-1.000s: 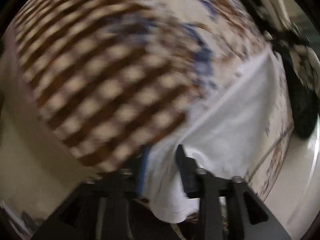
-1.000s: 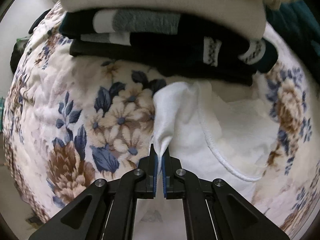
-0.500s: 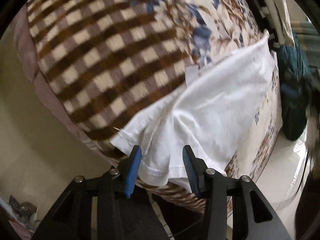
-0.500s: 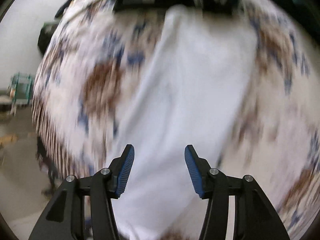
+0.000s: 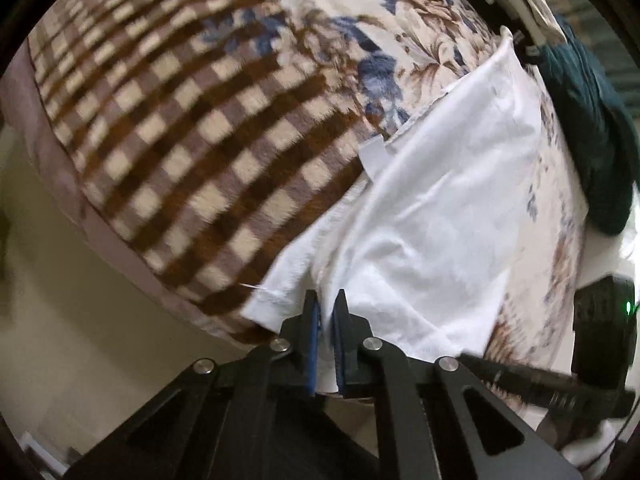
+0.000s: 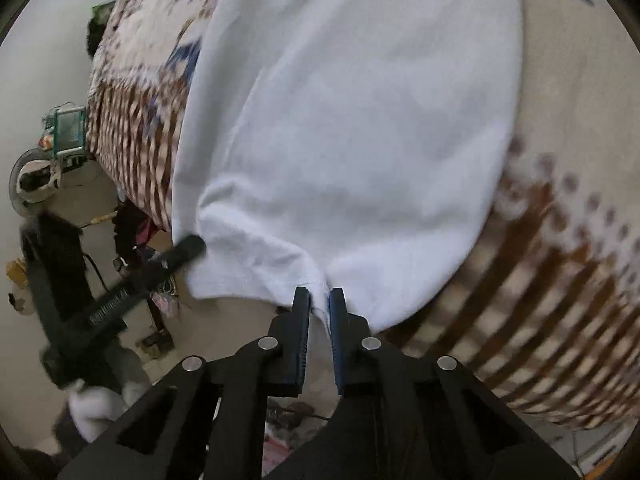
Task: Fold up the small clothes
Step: 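Lay the lifted hem down and open both grippers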
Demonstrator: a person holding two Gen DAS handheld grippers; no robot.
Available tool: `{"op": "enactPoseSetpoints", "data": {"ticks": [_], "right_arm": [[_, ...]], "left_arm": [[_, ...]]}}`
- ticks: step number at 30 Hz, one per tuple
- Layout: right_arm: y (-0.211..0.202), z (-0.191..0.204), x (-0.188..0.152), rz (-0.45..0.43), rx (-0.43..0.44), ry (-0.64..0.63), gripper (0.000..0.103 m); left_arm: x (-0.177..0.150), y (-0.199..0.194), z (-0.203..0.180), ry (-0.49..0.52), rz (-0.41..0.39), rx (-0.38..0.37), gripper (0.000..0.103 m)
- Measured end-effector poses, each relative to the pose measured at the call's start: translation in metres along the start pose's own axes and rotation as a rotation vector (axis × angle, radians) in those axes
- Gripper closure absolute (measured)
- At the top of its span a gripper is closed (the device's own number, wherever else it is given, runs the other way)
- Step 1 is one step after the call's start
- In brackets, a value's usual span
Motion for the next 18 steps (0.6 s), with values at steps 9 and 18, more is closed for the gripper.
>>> {"op": "enactPoseSetpoints", "data": {"ticks": [9, 18], "right_arm": [[0.036, 0.002, -0.091, 0.045, 0.041, 0.037, 0.090], [-0.013, -0.050, -0.096, -0.250, 0.167, 0.379, 0.049]], "left_arm": [[0.007, -0.013, 0.038, 0.122, 0.001, 0.108, 0.095], [0.019, -0.007, 0.044, -0.022, 0.047, -0.104, 0.070]]}}
Point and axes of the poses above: each gripper's, at about its wrist camera, not at the fingertips, and y roughly the way its jaws point, z to its left, x to its top, the point moved 6 cm from there along y, roughly the way its jaws point, and after that the axes turned 12 degrees about -y, right-handed, at the moved point
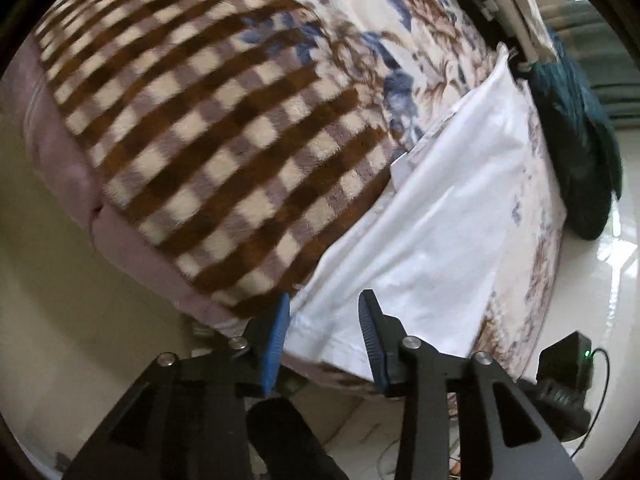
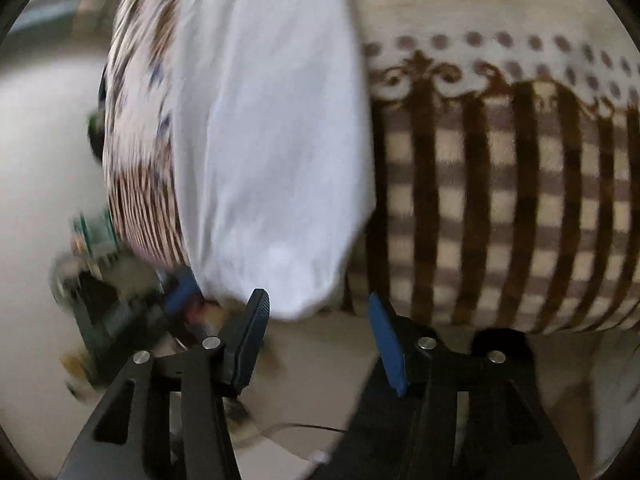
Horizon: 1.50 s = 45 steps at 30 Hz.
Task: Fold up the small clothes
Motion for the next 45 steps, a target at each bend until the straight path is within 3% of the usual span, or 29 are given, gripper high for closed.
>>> {"op": "enactPoseSetpoints", "data": {"ticks": [2, 5, 9, 10, 13, 15, 17, 19, 20, 21, 25, 31, 33, 38, 40, 43, 44, 45], "right_arm": [[0.011, -0.008, 0.003, -0.020, 0.020, 0.084, 0.049], [0.032, -0.012, -0.009, 0.008, -0.026, 0.074, 0.082], [0.051, -0.013, -0.053, 0.145, -0.121, 0.003, 0.082], [0.047, -0.011, -0.059, 0.137, -0.146, -0.016, 0.082], [0.020, -0.001, -0.053, 0.015, -0.148, -0.042, 0.077], [0.002, -0.001, -0.037, -0.071, -0.160, -0.030, 0.050], [0.000, -0.007, -0.017, -0.144, -0.149, 0.018, 0.050], [0.012, -0.009, 0.001, -0.179, -0.086, 0.047, 0.065], [0.021, -0.007, 0.005, -0.169, -0.070, 0.042, 0.079], [0.027, -0.006, 0.006, -0.148, -0.070, 0.019, 0.084], [0.045, -0.002, -0.021, -0.087, -0.063, -0.047, 0.088], [0.078, -0.004, -0.075, 0.040, -0.058, -0.017, 0.090], [0.073, -0.005, -0.083, 0.025, -0.044, 0.019, 0.090], [0.025, -0.022, -0.077, -0.173, 0.088, 0.183, 0.090], [0.026, -0.022, -0.067, -0.195, 0.124, 0.220, 0.090], [0.041, -0.024, -0.060, -0.148, 0.092, 0.212, 0.090], [0.046, -0.024, -0.062, -0.138, 0.065, 0.217, 0.091], [0.048, -0.024, -0.061, -0.151, 0.062, 0.220, 0.099]], "left_arm": [[0.005, 0.013, -0.002, 0.038, 0.002, 0.029, 0.070], [0.006, 0.025, -0.005, 0.086, 0.028, 0.058, 0.070], [0.003, 0.022, -0.002, 0.116, 0.070, 0.061, 0.070], [0.002, 0.020, 0.000, 0.123, 0.075, 0.065, 0.070], [0.006, 0.013, 0.002, 0.157, 0.077, 0.077, 0.070], [0.011, 0.007, 0.006, 0.182, 0.073, 0.079, 0.070], [0.013, 0.010, 0.002, 0.205, 0.073, 0.085, 0.070], [0.014, 0.015, -0.005, 0.223, 0.068, 0.086, 0.070], [0.014, 0.016, -0.008, 0.236, 0.069, 0.089, 0.070], [0.014, 0.018, -0.010, 0.245, 0.073, 0.089, 0.070], [0.010, 0.022, -0.017, 0.276, 0.084, 0.092, 0.070], [0.004, 0.024, -0.013, 0.282, 0.105, 0.108, 0.070], [0.004, 0.022, -0.013, 0.282, 0.106, 0.110, 0.070], [0.005, 0.014, -0.014, 0.300, 0.094, 0.112, 0.070], [0.005, 0.015, -0.017, 0.309, 0.093, 0.118, 0.070], [0.005, 0.015, -0.020, 0.317, 0.095, 0.122, 0.070], [0.005, 0.015, -0.021, 0.319, 0.092, 0.125, 0.070], [0.005, 0.014, -0.023, 0.324, 0.088, 0.129, 0.070]]}}
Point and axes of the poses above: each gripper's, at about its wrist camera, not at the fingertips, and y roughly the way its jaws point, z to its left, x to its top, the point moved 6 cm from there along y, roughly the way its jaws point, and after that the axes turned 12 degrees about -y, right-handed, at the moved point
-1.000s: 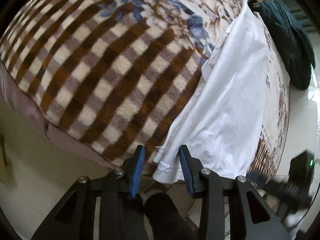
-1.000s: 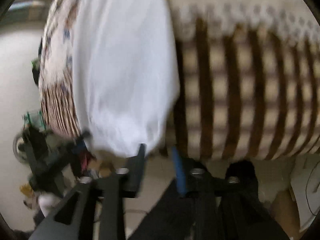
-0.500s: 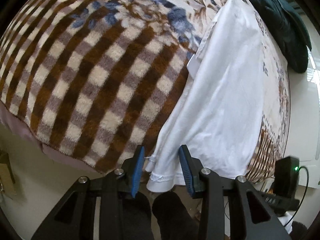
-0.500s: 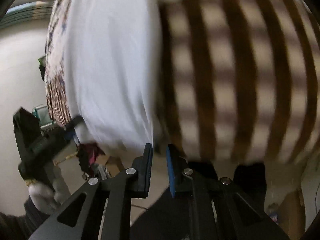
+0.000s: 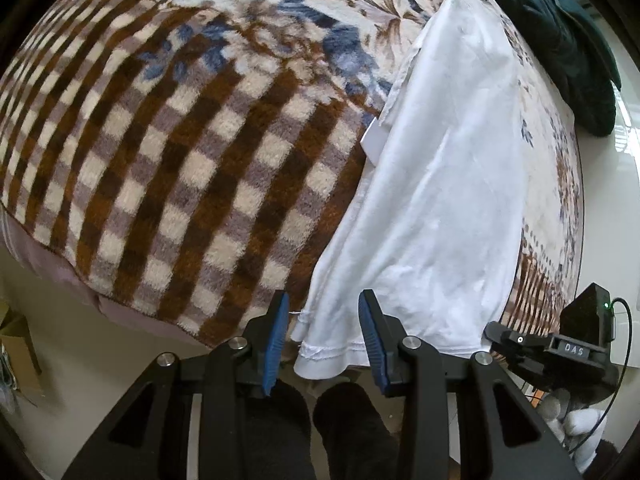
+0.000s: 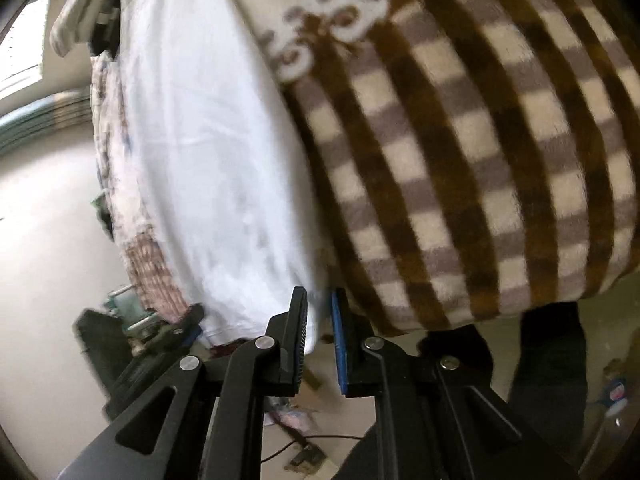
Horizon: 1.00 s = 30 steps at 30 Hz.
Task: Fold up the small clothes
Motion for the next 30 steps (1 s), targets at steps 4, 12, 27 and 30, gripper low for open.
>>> {"op": "enactPoseSetpoints", "data": {"ticks": [4, 12, 27, 30], "right_arm": [[0.008, 0.010, -0.017, -0.062, 0.030, 0.052, 0.099], [0.003, -0.031, -0.049, -0.174, 0.421, 0.482, 0.099], [-0.012, -0.038, -0.061, -0.034, 0.141, 0.235, 0.100], [-0.016, -0.042, -0.065, -0.036, 0.138, 0.230, 0.100]], "left_arm": [[0.001, -0.005, -0.003, 0.012, -0.011, 0.003, 0.070], [0.001, 0.004, -0.004, 0.020, 0.011, 0.024, 0.070], [0.003, 0.011, -0.036, 0.071, 0.006, 0.066, 0.070], [0.004, 0.005, -0.053, 0.108, -0.008, 0.074, 0.070]]}}
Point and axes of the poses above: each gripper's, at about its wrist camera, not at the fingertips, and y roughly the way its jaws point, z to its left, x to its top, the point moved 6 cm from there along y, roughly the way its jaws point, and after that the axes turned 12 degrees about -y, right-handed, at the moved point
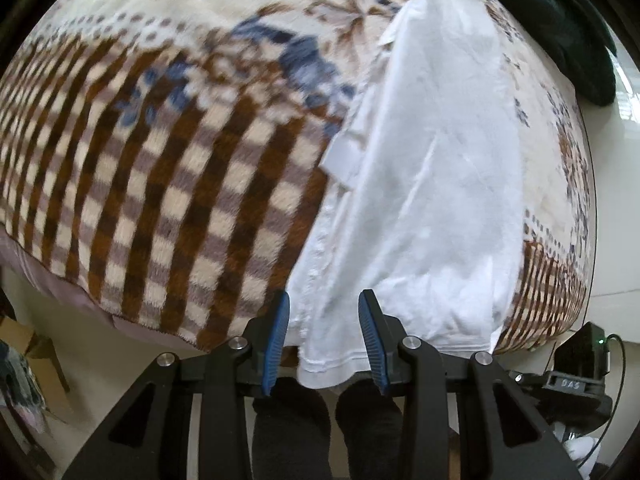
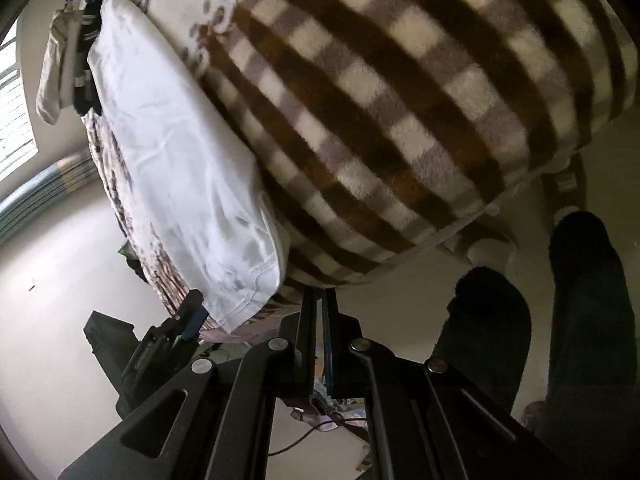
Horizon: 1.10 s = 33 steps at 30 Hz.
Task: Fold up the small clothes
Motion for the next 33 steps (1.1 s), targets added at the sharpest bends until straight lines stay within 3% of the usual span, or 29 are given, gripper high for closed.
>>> {"op": "enactPoseSetpoints", "data": {"ticks": [3, 5, 6, 9, 10, 11, 12, 13, 16, 19, 20, 22, 24, 25, 26, 27, 28, 29, 31, 33], "right_arm": [[-0.016, 0.001, 0.012, -0.072, 0.044, 0.001, 0.094], [-0.014, -0.001, 0.023, -0.080, 0.062, 0.019, 0.070], [-0.012, -0.001, 0.028, -0.082, 0.066, 0.025, 0.063], [0.001, 0.001, 0.040, -0.056, 0.040, -0.003, 0.066], [0.002, 0.002, 0.042, -0.061, 0.021, -0.012, 0.074], [0.004, 0.001, 0.043, -0.075, 0.019, -0.017, 0.099], [0.004, 0.002, 0.042, -0.071, 0.003, -0.026, 0.101], [0.004, 0.003, 0.041, -0.068, -0.023, -0.046, 0.102], [0.001, 0.009, 0.033, -0.071, -0.036, -0.097, 0.102], [0.002, 0.005, 0.030, -0.049, -0.025, -0.088, 0.101], [0.000, 0.002, 0.030, -0.053, -0.039, -0.082, 0.101], [-0.008, -0.006, 0.031, -0.077, -0.050, -0.065, 0.097], [-0.018, -0.015, 0.033, -0.101, -0.075, -0.045, 0.082], [-0.022, -0.018, 0.034, -0.107, -0.078, -0.042, 0.079], [-0.022, -0.022, 0.036, -0.111, -0.076, -0.040, 0.074], [-0.026, -0.024, 0.037, -0.113, -0.082, -0.036, 0.071], [-0.028, -0.025, 0.039, -0.114, -0.082, -0.034, 0.071], [-0.029, -0.024, 0.040, -0.114, -0.063, -0.033, 0.071], [-0.030, -0.021, 0.042, -0.113, -0.028, -0.029, 0.071], [-0.027, -0.015, 0.044, -0.107, 0.021, -0.022, 0.071]], "left_arm": [[0.001, -0.007, -0.023, 0.065, -0.021, -0.011, 0.070], [0.002, -0.008, -0.040, 0.094, -0.024, -0.030, 0.070], [0.003, -0.008, -0.046, 0.103, -0.022, -0.038, 0.070], [0.006, -0.001, -0.067, 0.121, -0.012, -0.054, 0.070], [0.008, 0.003, -0.077, 0.122, -0.005, -0.065, 0.070], [0.010, 0.006, -0.084, 0.124, 0.004, -0.069, 0.070], [0.011, 0.009, -0.095, 0.128, 0.017, -0.081, 0.069], [0.012, 0.012, -0.103, 0.131, 0.027, -0.093, 0.066], [0.010, 0.028, -0.137, 0.148, 0.119, -0.169, 0.041], [0.003, 0.054, -0.179, 0.171, 0.233, -0.186, 0.038], [-0.002, 0.064, -0.193, 0.199, 0.266, -0.174, 0.038], [-0.012, 0.091, -0.212, 0.269, 0.304, -0.068, 0.038], [-0.020, 0.113, -0.217, 0.331, 0.317, 0.039, 0.039], [-0.022, 0.120, -0.218, 0.351, 0.316, 0.082, 0.040], [-0.022, 0.123, -0.218, 0.372, 0.295, 0.105, 0.049], [-0.020, 0.121, -0.217, 0.387, 0.260, 0.118, 0.079], [-0.019, 0.117, -0.215, 0.394, 0.237, 0.118, 0.097], [-0.016, 0.112, -0.212, 0.386, 0.226, 0.097, 0.102], [-0.012, 0.101, -0.206, 0.347, 0.211, 0.047, 0.102], [-0.009, 0.095, -0.200, 0.346, 0.194, 0.048, 0.102]]}}
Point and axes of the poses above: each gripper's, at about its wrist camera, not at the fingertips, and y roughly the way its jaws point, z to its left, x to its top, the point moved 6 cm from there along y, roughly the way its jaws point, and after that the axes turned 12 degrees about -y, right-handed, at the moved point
